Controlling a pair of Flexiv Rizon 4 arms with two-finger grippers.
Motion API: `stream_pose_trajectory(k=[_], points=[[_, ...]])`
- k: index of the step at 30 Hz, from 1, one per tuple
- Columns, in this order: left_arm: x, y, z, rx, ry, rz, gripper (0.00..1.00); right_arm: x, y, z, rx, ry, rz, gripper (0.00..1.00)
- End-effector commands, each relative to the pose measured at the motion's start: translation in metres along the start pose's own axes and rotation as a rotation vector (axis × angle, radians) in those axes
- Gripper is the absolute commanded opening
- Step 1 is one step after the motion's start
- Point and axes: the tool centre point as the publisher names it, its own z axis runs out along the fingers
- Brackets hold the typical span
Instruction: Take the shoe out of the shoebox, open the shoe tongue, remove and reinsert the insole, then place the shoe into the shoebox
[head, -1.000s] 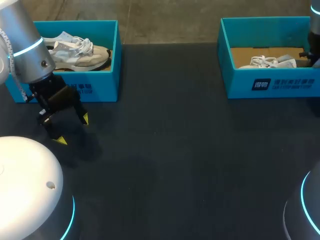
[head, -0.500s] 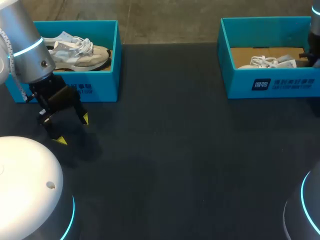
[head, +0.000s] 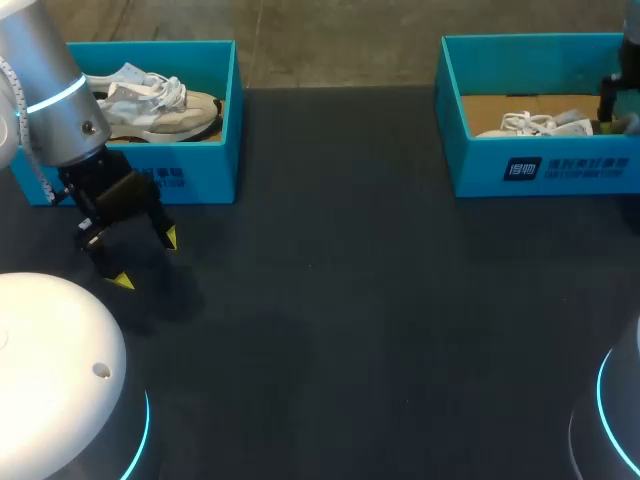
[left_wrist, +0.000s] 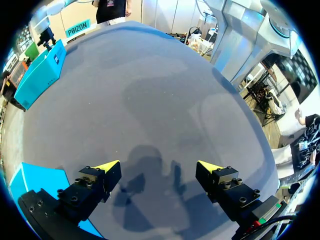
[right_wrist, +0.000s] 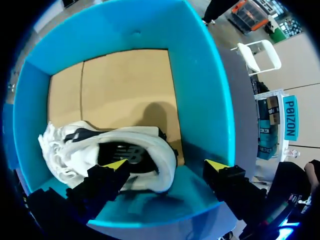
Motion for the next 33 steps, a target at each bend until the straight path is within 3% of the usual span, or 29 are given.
stream_pose_trajectory(k=[1, 15, 24, 33], points=[[0.001, 0.000, 0.000, -0.002, 0.000, 0.000, 1.00, 0.001, -0.011, -0.028, -0.011, 0.000, 0.003, 1.00], [0.001, 0.000, 0.000, -0.002, 0.000, 0.000, 1.00, 0.026, -0.036, -0.134, -0.007, 0.071, -0.001, 1.00], [0.001, 0.000, 0.000, -0.002, 0.000, 0.000, 1.00, 0.051, -0.072, -0.173, -0.006, 0.123, 0.042, 1.00], [0.001, 0.000, 0.000, -0.002, 0.000, 0.000, 1.00, 0.072, -0.109, -0.188, -0.004, 0.152, 0.079, 1.00]])
